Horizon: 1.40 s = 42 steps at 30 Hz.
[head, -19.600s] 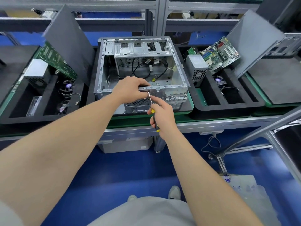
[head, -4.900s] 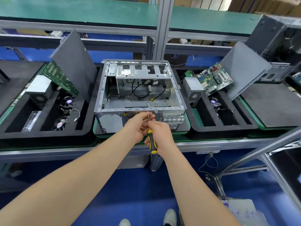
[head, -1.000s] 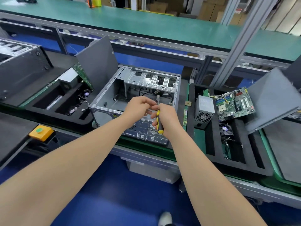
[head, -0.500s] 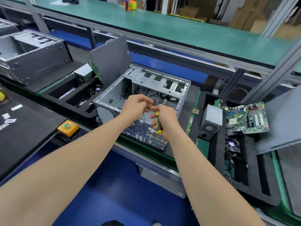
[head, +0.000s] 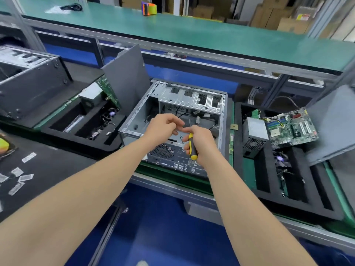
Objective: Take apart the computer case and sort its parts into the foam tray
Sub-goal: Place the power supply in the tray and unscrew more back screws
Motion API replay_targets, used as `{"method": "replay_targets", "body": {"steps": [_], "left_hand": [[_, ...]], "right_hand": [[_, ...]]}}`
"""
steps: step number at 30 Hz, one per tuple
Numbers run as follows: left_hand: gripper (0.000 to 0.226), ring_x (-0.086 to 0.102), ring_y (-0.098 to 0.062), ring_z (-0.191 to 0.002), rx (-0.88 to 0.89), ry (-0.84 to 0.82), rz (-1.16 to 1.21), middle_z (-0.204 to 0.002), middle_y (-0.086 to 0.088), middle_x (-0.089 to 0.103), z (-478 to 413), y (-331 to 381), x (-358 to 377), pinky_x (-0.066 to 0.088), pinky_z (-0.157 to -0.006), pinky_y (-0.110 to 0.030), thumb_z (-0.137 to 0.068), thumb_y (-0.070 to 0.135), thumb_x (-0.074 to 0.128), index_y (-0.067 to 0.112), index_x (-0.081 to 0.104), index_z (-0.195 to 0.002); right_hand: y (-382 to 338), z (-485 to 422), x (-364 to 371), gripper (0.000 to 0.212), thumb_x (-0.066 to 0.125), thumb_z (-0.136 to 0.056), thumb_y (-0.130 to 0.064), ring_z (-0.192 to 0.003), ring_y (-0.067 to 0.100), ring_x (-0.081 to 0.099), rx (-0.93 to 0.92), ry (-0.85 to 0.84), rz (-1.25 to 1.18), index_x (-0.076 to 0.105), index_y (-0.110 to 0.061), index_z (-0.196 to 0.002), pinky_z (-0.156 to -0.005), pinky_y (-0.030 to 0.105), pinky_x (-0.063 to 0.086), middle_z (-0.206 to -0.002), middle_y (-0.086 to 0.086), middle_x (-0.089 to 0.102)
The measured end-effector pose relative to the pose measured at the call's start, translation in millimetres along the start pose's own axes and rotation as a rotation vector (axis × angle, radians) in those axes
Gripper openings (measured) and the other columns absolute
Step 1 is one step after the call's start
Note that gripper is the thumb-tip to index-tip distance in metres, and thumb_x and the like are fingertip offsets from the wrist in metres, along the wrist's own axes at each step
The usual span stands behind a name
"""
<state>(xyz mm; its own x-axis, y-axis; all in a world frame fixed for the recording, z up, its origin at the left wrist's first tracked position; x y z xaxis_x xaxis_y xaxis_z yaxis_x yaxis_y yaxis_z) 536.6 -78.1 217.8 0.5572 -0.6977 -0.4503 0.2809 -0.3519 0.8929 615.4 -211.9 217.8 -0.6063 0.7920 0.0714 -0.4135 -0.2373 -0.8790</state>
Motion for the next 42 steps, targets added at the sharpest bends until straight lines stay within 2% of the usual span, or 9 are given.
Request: {"method": "replay_targets", "body": {"steps": [8, 14, 18, 20, 25, 28, 34, 38, 42], "left_hand": [[0.039, 0.071, -0.004, -0.074, 0.005, -0.038, -0.163, -0.083, 0.013, 0.075, -10.0, -27.1, -36.7, 0.049, -0.053, -0.018, -0.087, 0.006, 0.048, 0.032, 0.076, -0.087], [0.038, 0.072, -0.004, -0.068, -0.04, 0.015, -0.155, -0.082, 0.013, 0.076, -17.8, -35.1, -61.8, 0.056, -0.067, -0.026, -0.084, 0.005, 0.049, 0.03, 0.077, -0.089], [0.037, 0.07, 0.0, -0.067, -0.051, 0.057, -0.207, -0.084, 0.013, 0.075, -19.4, -49.5, -93.1, 0.043, -0.047, -0.01, -0.086, 0.005, 0.049, 0.03, 0.076, -0.088], [0.036, 0.07, -0.001, -0.068, -0.064, 0.079, -0.202, -0.082, 0.014, 0.075, -19.9, -58.4, -108.6, 0.043, -0.045, -0.011, -0.087, 0.006, 0.048, 0.029, 0.076, -0.089], [0.036, 0.07, 0.0, -0.066, -0.005, -0.008, -0.265, -0.079, 0.015, 0.074, -28.6, -72.9, -133.5, 0.053, -0.053, -0.022, -0.088, 0.008, 0.047, 0.033, 0.074, -0.087], [0.039, 0.07, -0.001, -0.064, 0.04, -0.077, -0.242, -0.075, 0.016, 0.073, -37.7, -79.3, -146.7, 0.045, -0.045, -0.015, -0.087, 0.006, 0.047, 0.034, 0.073, -0.082], [0.03, 0.07, -0.004, -0.077, 0.119, -0.245, -0.281, -0.076, 0.017, 0.073, -45.2, -97.5, -173.3, 0.053, -0.068, -0.025, -0.087, 0.008, 0.056, 0.029, 0.076, -0.09], [0.022, 0.067, 0.002, -0.083, 0.195, -0.326, -0.266, -0.085, 0.016, 0.075, -43.5, -105.8, -181.7, 0.05, -0.07, -0.021, -0.09, 0.014, 0.064, 0.032, 0.077, -0.092], [0.025, 0.069, -0.002, -0.082, 0.241, -0.397, -0.22, -0.084, 0.012, 0.075, -41.9, -109.4, -192.3, 0.054, -0.072, -0.029, -0.086, 0.007, 0.066, 0.03, 0.075, -0.087]], "right_hand": [[8.4, -9.5, 50.7, 0.02, 0.057, -0.095, -0.014, -0.041, 0.019, 0.05, 0.007, 0.01, 0.029, 0.075, -0.01, -0.102, -0.041, 0.027, 0.04, -0.076, 0.008, 0.063], [4.0, -21.0, 88.2, 0.021, 0.053, -0.097, -0.014, -0.042, 0.018, 0.051, 0.041, -0.035, -0.027, 0.071, -0.008, -0.103, -0.042, 0.028, 0.041, -0.076, 0.01, 0.062], [0.8, -27.5, 115.7, 0.025, 0.05, -0.098, -0.015, -0.042, 0.018, 0.05, 0.025, -0.059, 0.025, 0.073, -0.007, -0.102, -0.043, 0.029, 0.039, -0.079, 0.01, 0.064], [1.0, -31.4, 127.0, 0.025, 0.048, -0.1, -0.015, -0.041, 0.019, 0.052, 0.002, -0.042, 0.073, 0.073, -0.009, -0.098, -0.044, 0.03, 0.041, -0.089, 0.012, 0.068], [-0.1, -39.6, 152.4, 0.025, 0.045, -0.104, -0.015, -0.038, 0.018, 0.053, -0.023, 0.015, 0.069, 0.069, -0.008, -0.101, -0.04, 0.027, 0.042, -0.091, 0.013, 0.069], [2.8, -42.8, 172.1, 0.025, 0.047, -0.104, -0.015, -0.039, 0.02, 0.054, -0.029, 0.068, 0.056, 0.07, -0.006, -0.101, -0.042, 0.028, 0.043, -0.086, 0.013, 0.067], [12.2, -36.1, 207.1, 0.023, 0.051, -0.101, -0.013, -0.039, 0.021, 0.051, -0.006, 0.152, -0.01, 0.073, -0.005, -0.103, -0.04, 0.026, 0.041, -0.073, 0.01, 0.063], [26.1, -22.2, 221.4, 0.019, 0.053, -0.097, -0.014, -0.038, 0.021, 0.049, -0.003, 0.173, -0.052, 0.07, -0.006, -0.096, -0.038, 0.025, 0.038, -0.056, 0.004, 0.06], [45.8, -5.3, 233.1, 0.019, 0.051, -0.099, -0.021, -0.039, 0.021, 0.049, -0.056, 0.175, -0.005, 0.066, -0.01, -0.095, -0.039, 0.025, 0.039, -0.057, 0.005, 0.06]]}}
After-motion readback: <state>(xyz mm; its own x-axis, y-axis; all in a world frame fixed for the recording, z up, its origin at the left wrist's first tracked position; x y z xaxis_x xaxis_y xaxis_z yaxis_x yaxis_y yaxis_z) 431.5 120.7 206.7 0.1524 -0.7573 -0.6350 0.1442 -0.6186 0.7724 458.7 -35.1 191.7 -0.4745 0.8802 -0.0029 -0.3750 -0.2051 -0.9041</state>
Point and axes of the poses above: each hand's wrist, its own z-axis away from the middle knuckle, its own x-axis out of the palm, y = z × x, the point moved 2 cm from there along -z, towards the middle knuckle
